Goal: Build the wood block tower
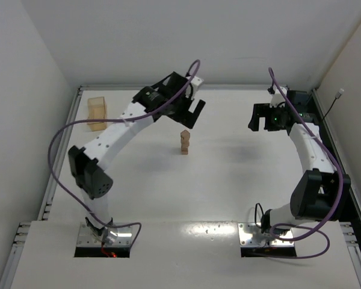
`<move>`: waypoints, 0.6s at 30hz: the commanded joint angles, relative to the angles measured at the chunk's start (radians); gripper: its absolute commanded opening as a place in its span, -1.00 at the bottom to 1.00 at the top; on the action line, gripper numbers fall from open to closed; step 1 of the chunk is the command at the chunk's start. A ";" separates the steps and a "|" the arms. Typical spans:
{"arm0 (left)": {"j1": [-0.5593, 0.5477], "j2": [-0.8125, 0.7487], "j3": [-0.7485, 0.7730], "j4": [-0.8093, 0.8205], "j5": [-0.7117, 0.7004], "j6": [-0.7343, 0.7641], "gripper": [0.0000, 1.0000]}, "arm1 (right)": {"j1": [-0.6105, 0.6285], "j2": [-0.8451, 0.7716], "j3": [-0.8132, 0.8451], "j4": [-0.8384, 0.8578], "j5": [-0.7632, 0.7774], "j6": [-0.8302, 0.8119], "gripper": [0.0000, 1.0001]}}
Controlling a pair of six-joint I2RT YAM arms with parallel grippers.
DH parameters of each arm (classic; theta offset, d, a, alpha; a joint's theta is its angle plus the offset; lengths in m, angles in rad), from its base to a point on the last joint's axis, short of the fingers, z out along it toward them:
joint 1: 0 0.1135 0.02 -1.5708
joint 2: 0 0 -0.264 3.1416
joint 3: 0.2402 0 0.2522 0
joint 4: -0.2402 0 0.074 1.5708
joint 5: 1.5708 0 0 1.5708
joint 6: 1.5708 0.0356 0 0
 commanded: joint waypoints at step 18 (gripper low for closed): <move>0.571 -0.232 -0.816 0.281 0.054 -0.113 1.00 | 0.109 0.021 -0.023 -0.002 0.083 -0.055 1.00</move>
